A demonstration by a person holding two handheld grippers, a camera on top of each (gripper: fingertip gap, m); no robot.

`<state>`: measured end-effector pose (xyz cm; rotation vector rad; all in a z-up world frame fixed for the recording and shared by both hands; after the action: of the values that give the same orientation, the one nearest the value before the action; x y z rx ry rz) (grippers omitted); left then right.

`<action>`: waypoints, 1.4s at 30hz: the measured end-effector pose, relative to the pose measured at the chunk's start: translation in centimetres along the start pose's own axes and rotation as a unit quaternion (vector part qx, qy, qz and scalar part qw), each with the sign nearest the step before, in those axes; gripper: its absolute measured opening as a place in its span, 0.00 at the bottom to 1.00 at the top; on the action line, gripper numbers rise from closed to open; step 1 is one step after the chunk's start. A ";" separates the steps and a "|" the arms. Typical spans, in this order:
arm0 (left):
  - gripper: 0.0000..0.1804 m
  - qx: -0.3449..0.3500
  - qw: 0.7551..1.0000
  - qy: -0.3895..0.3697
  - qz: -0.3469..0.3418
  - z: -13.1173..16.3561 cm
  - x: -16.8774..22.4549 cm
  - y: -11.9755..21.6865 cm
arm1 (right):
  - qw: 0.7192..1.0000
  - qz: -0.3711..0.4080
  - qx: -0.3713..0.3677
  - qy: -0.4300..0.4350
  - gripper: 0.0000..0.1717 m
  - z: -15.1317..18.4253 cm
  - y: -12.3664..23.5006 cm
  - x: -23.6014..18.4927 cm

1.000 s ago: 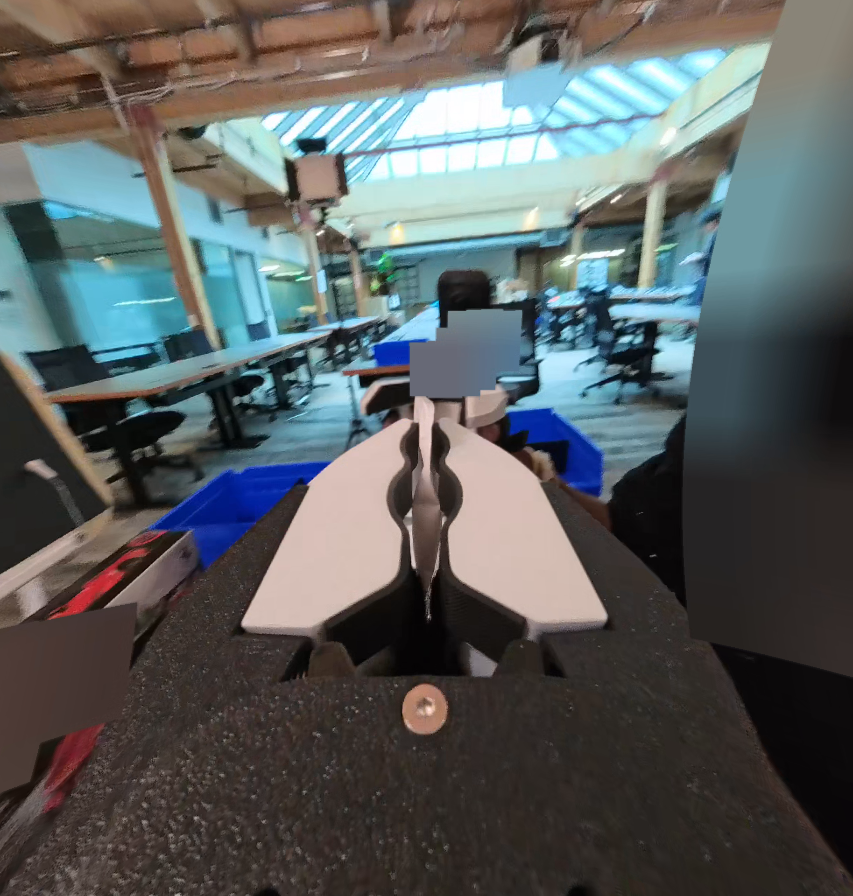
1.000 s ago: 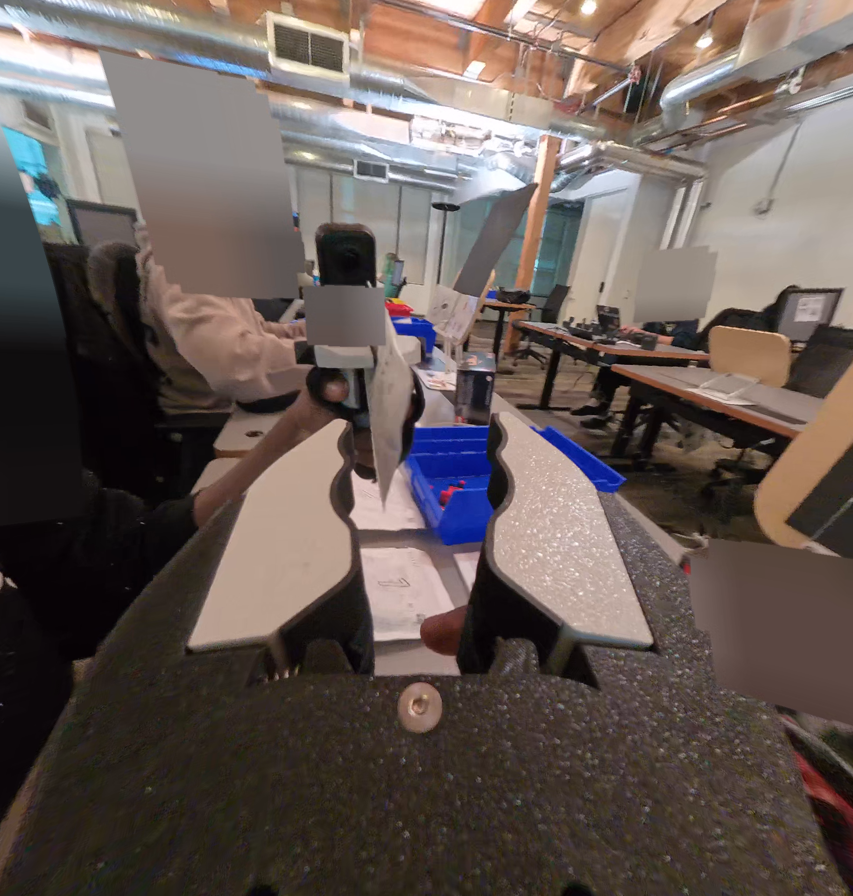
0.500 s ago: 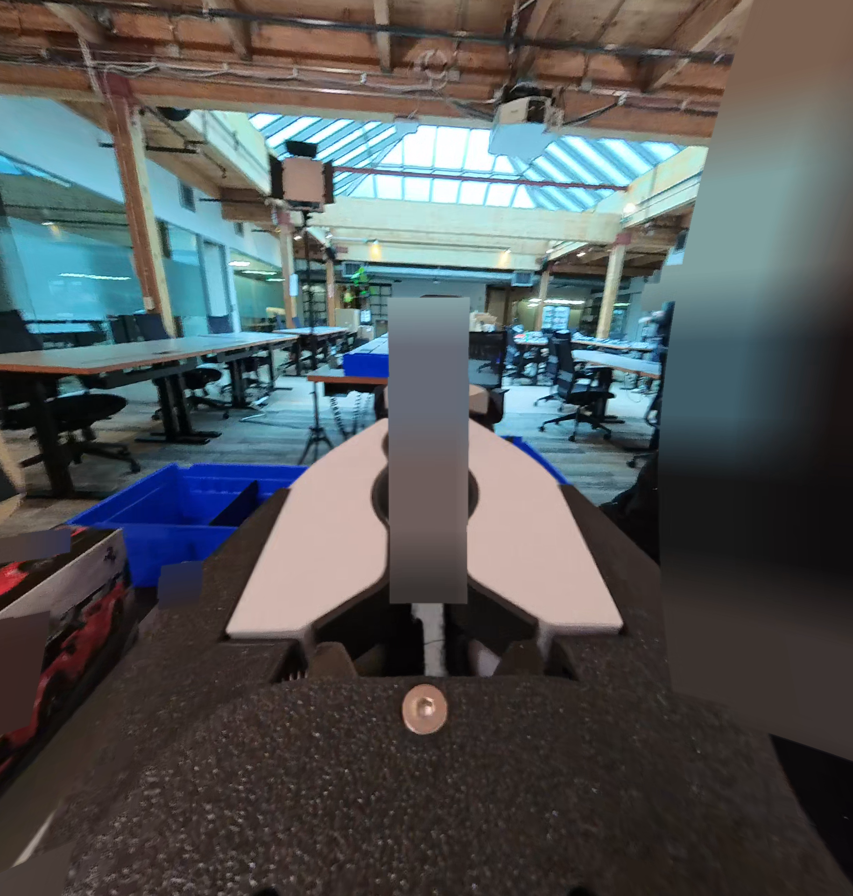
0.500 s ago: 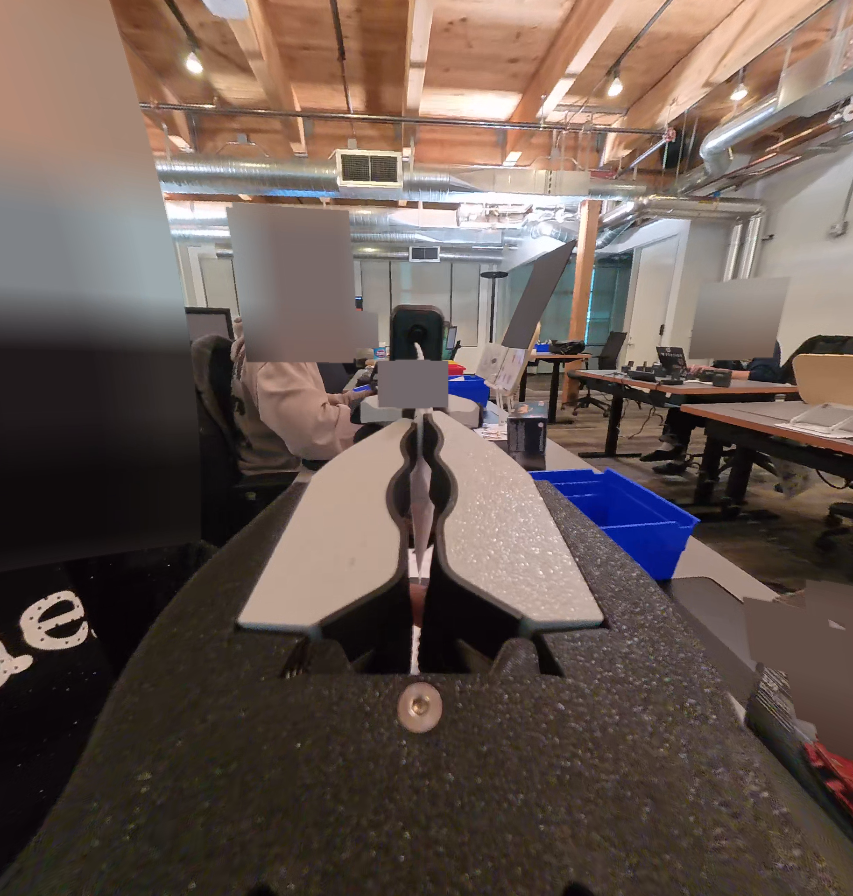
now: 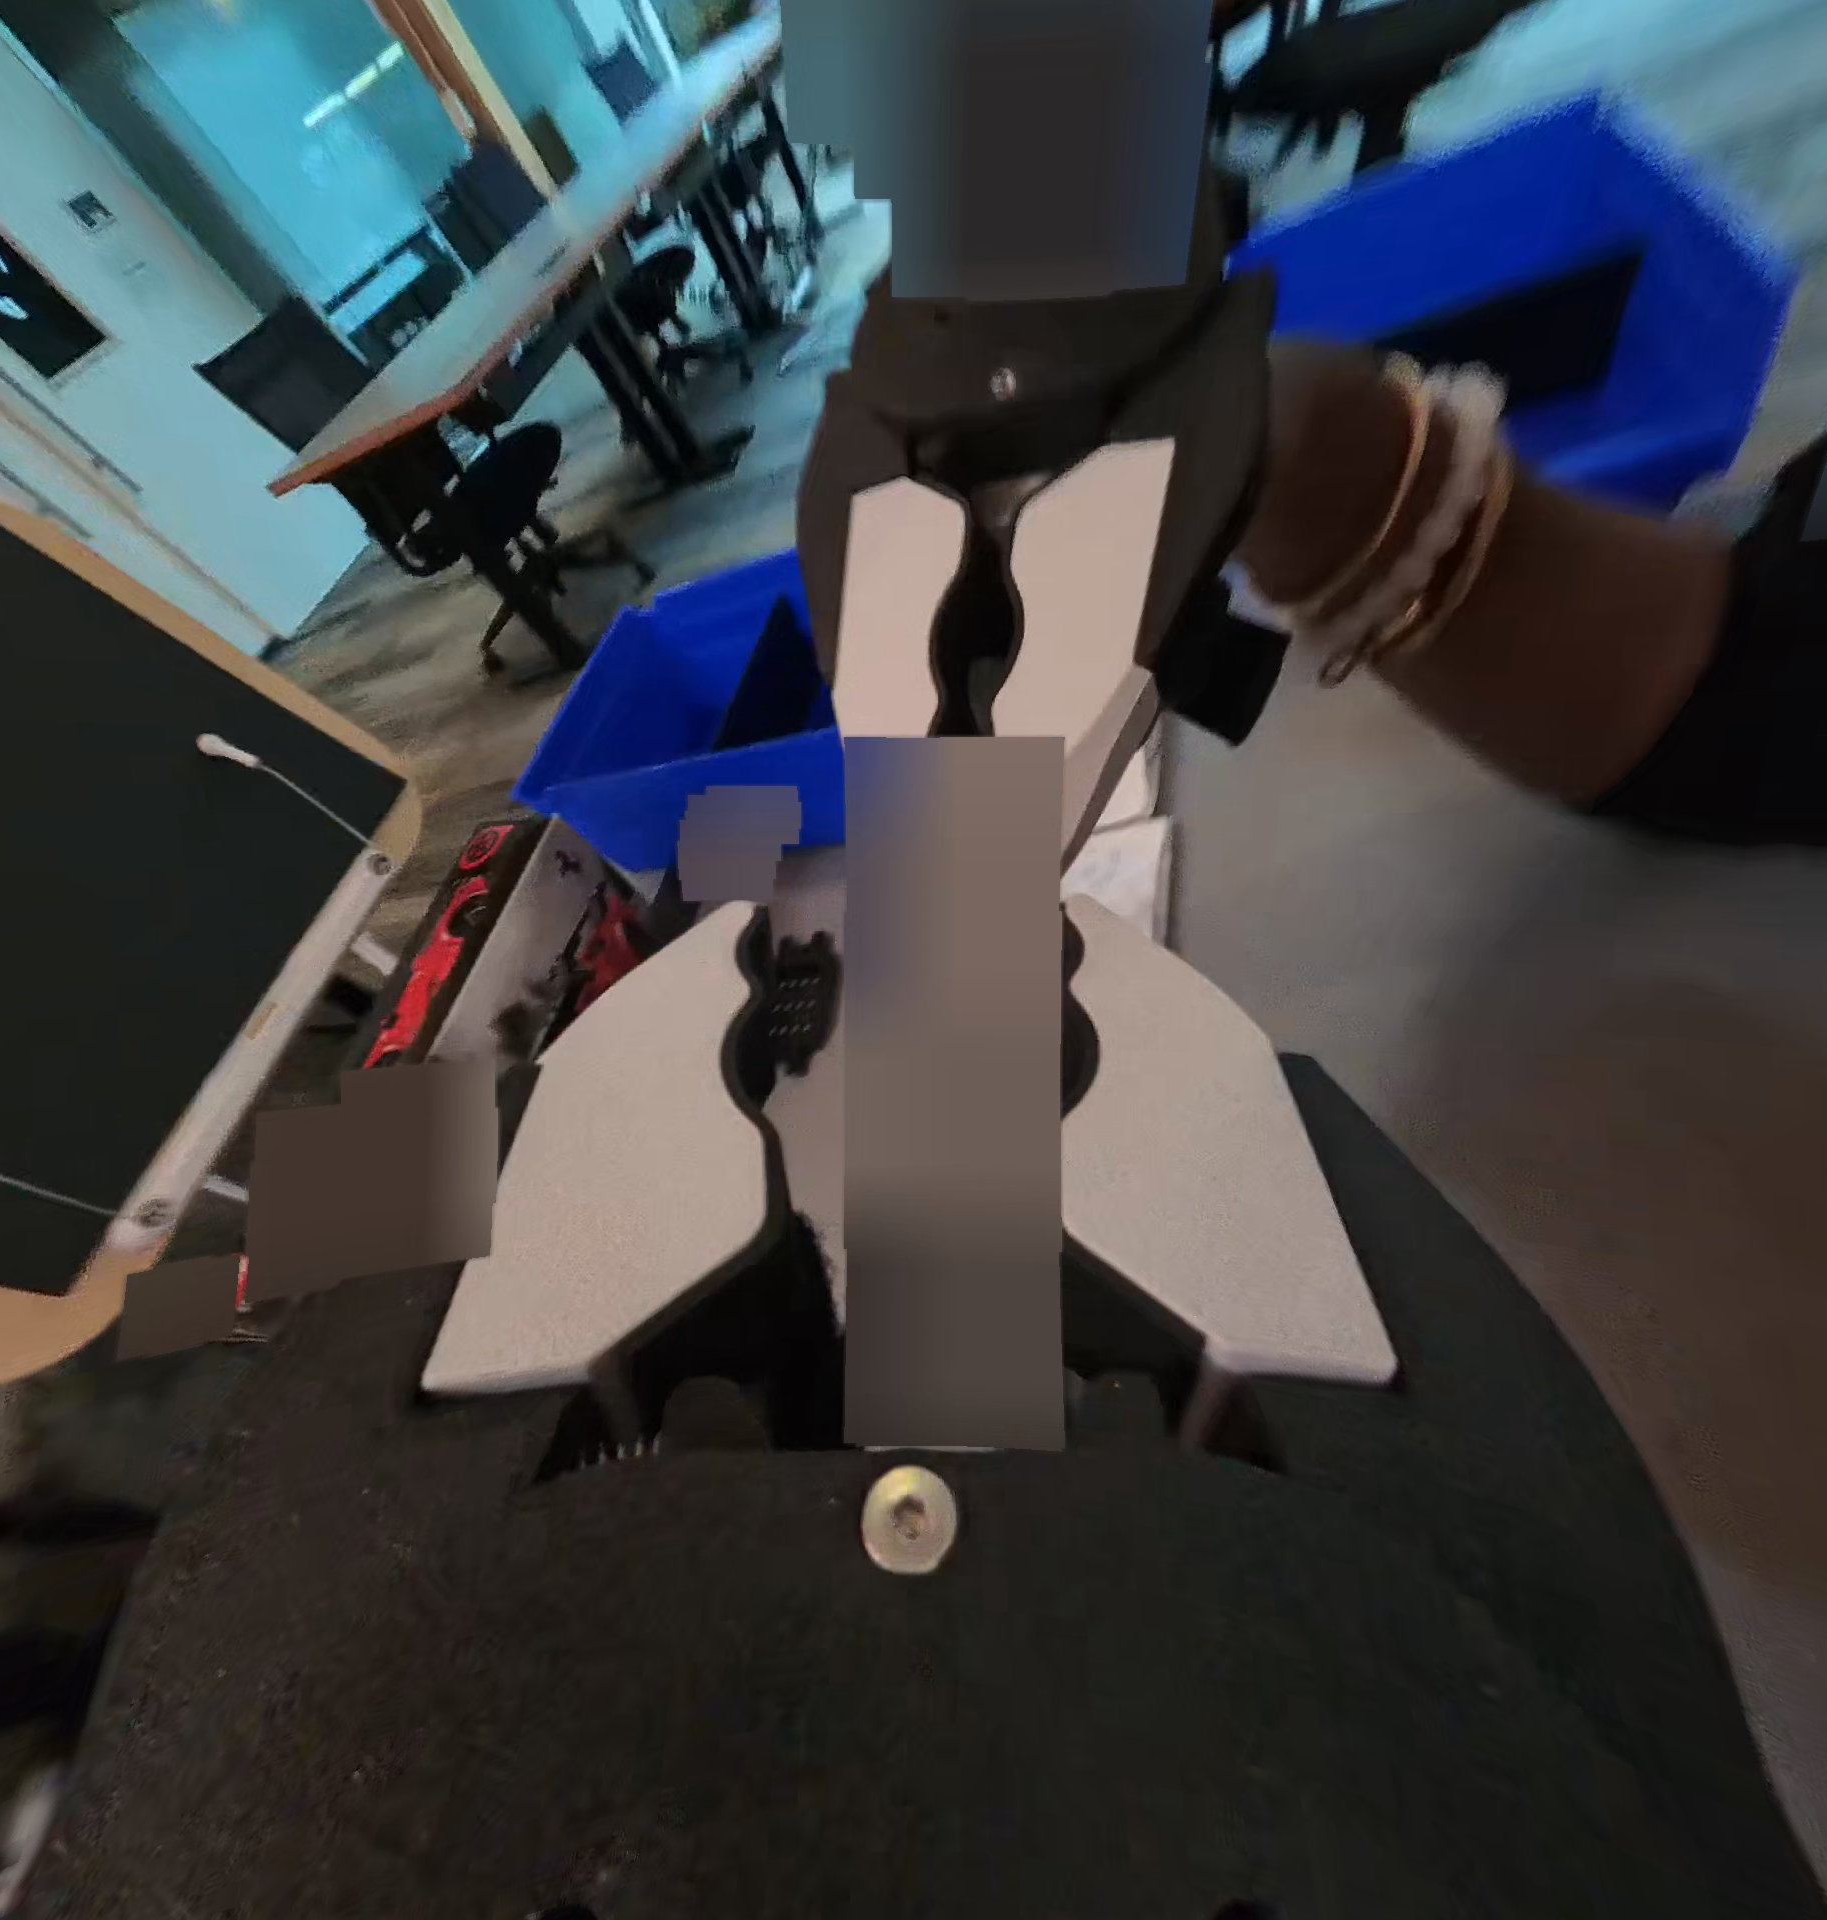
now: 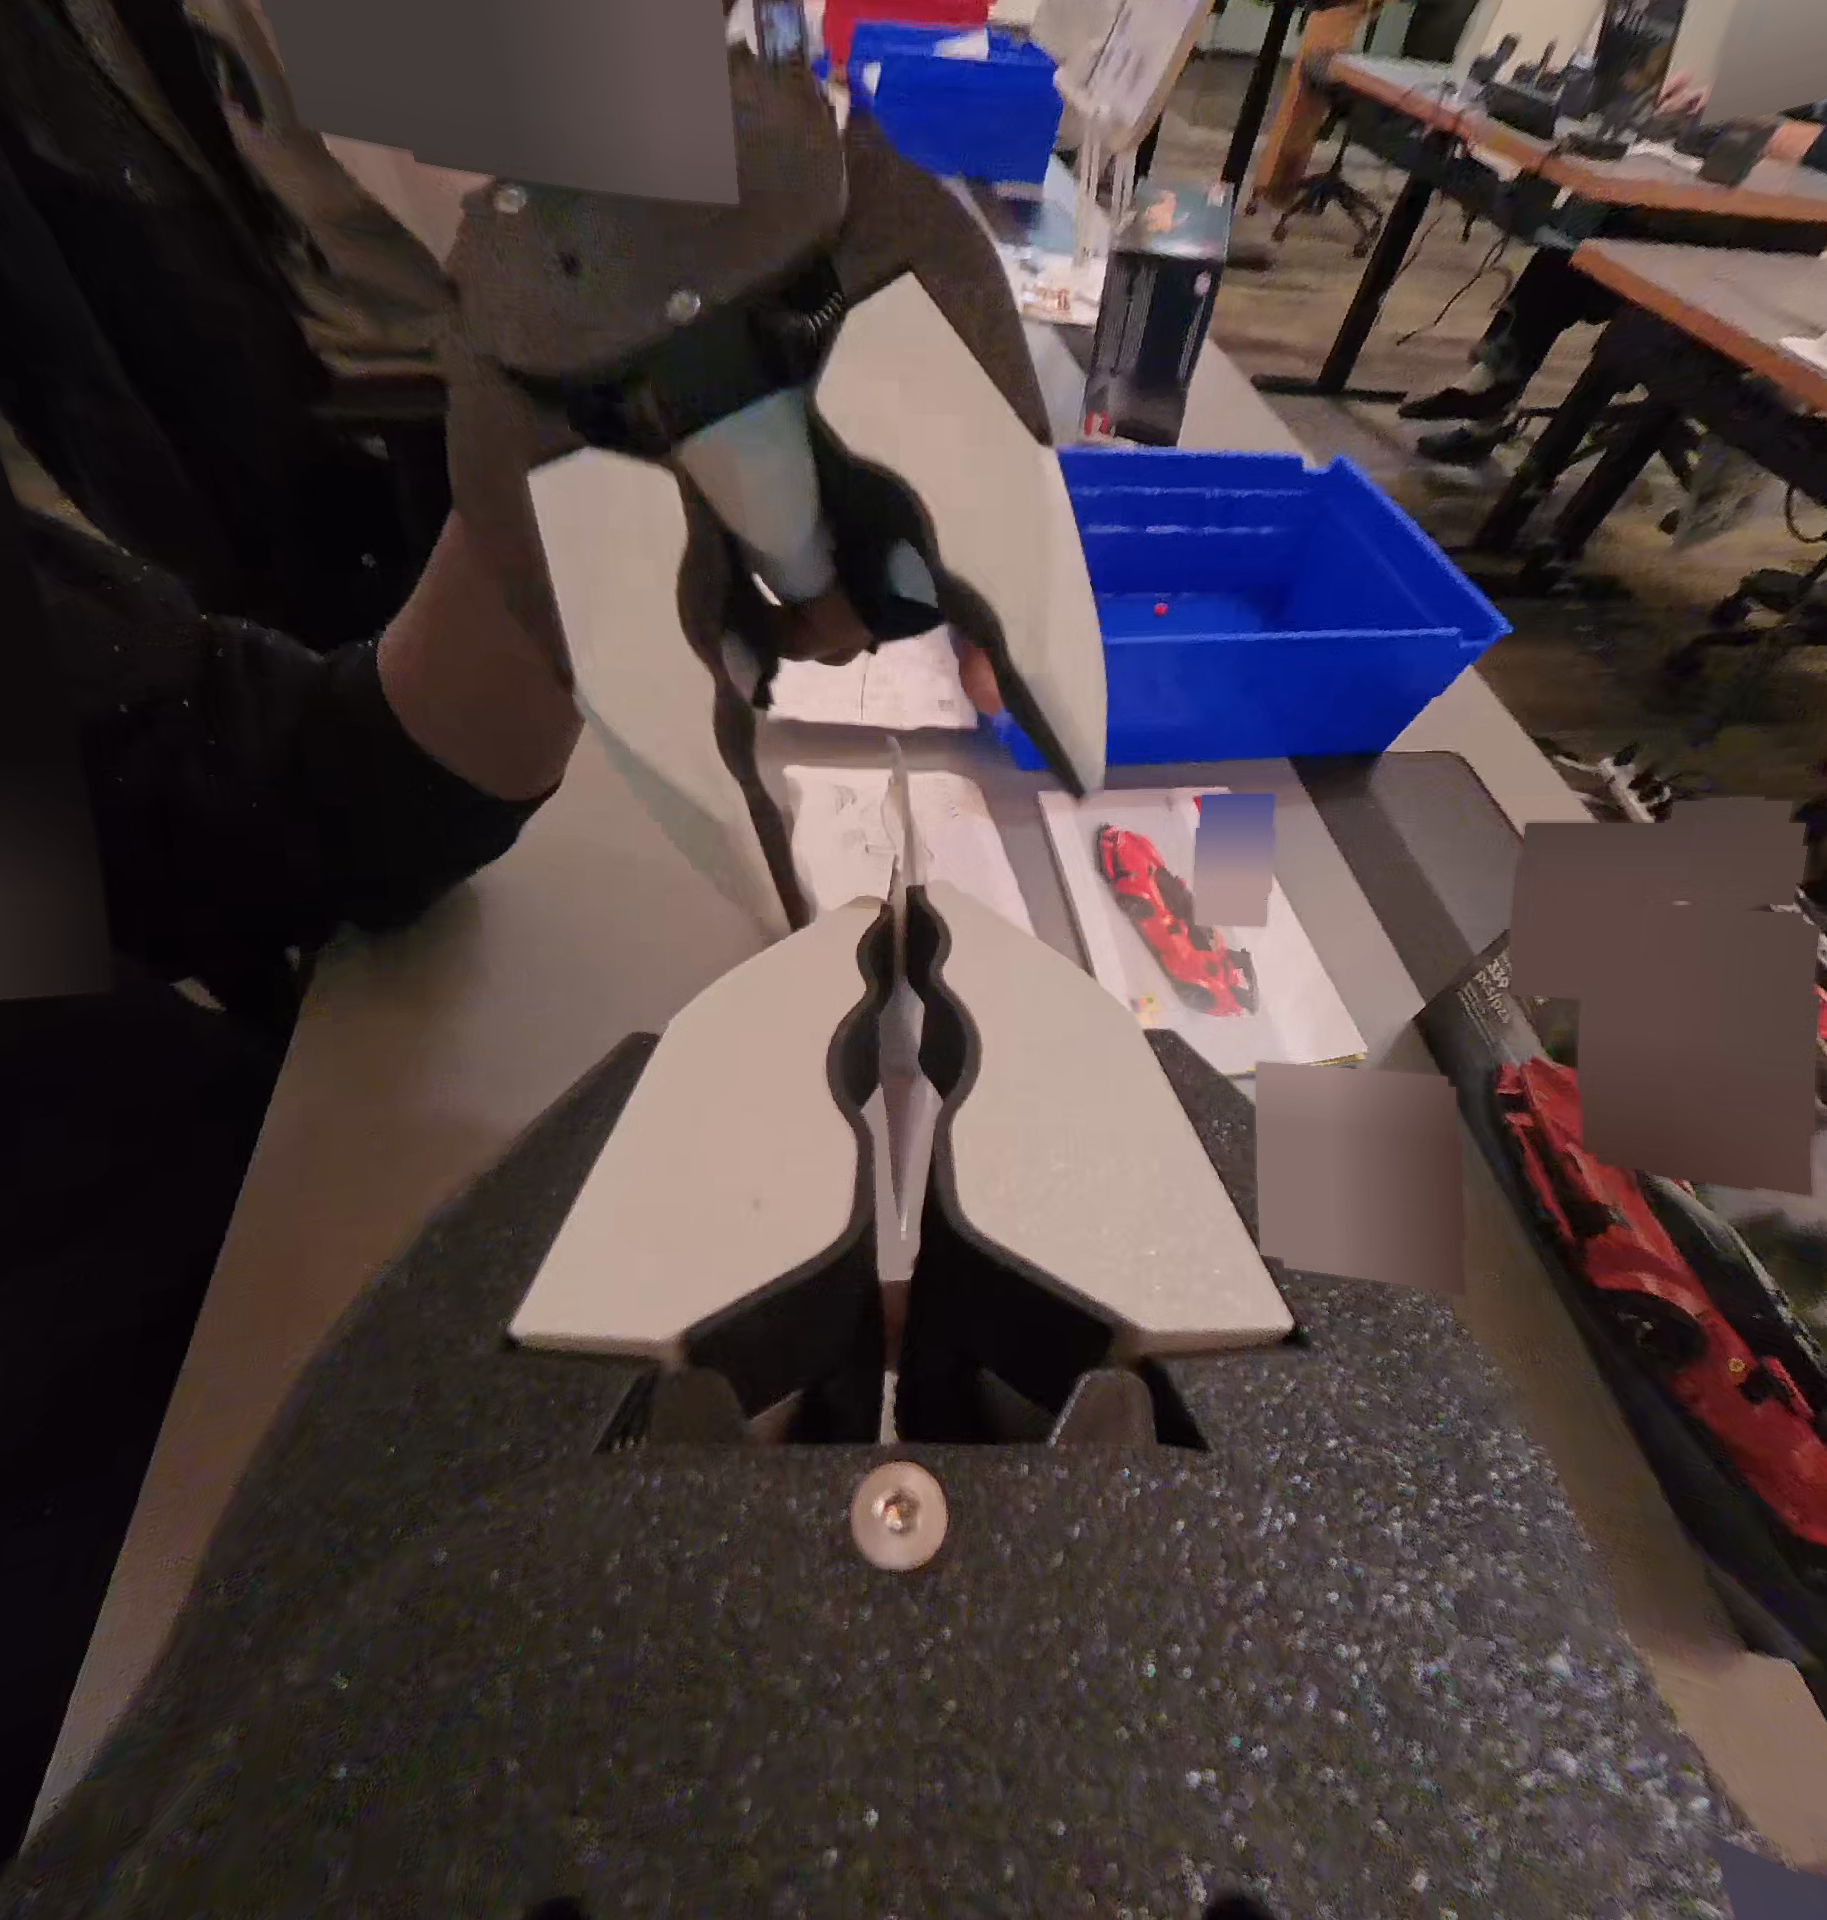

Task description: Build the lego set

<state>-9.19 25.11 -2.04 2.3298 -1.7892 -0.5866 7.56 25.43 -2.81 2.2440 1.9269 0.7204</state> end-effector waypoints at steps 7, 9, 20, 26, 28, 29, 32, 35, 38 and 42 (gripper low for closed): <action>0.14 -0.011 0.998 -0.050 0.037 -0.2 1.3 -0.8 | 0.998 0.010 -0.055 0.043 0.01 -0.1 0.1 -0.7; 0.09 0.000 0.998 -0.049 0.046 -0.3 1.3 -0.5 | 0.996 0.006 -0.058 0.063 0.01 -0.3 0.3 -1.1; 0.03 -0.090 0.989 -0.118 0.003 0.2 2.1 -0.9 | 0.987 0.008 -0.117 0.106 0.01 -0.4 -0.3 -1.9; 0.00 -0.042 0.998 -0.038 0.036 0.1 1.4 -0.4 | 0.987 0.052 -0.101 0.112 0.09 -0.7 0.3 -1.9; 0.00 -0.012 1.000 -0.001 0.029 0.1 1.0 0.4 | 0.990 0.066 -0.073 0.099 0.13 -0.4 1.1 -2.1; 0.00 0.001 1.000 0.013 0.022 0.1 0.9 0.8 | 0.992 0.065 -0.049 0.098 0.12 -0.3 1.4 -2.3; 0.00 0.031 0.999 0.023 0.015 0.0 1.1 1.6 | 0.991 0.089 0.041 0.096 0.12 -0.4 2.3 -2.7; 0.00 0.031 0.999 0.010 0.009 -0.2 1.9 1.8 | 0.983 0.108 0.090 0.116 0.08 -1.3 3.1 -3.0; 0.00 0.039 0.999 0.003 0.027 -0.6 2.8 1.7 | 0.985 0.078 0.064 0.139 0.05 -2.1 3.1 -3.3; 0.00 0.038 0.999 -0.007 0.015 -1.1 3.3 1.9 | 0.987 0.046 0.043 0.145 0.10 -2.7 3.2 -3.8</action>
<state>-9.79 21.31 -1.12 2.3486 -1.8821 -0.5414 9.01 20.59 -0.29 2.4078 2.0220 1.0477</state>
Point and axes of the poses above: each gripper's, where its closed fingertips meet, y back along the fingers, z out of its underside, x = y × z across the jaws, the point moved 10 cm from there along y, back along the fingers, and after that the axes turned 12 degrees about y, right-handed, at the moved point
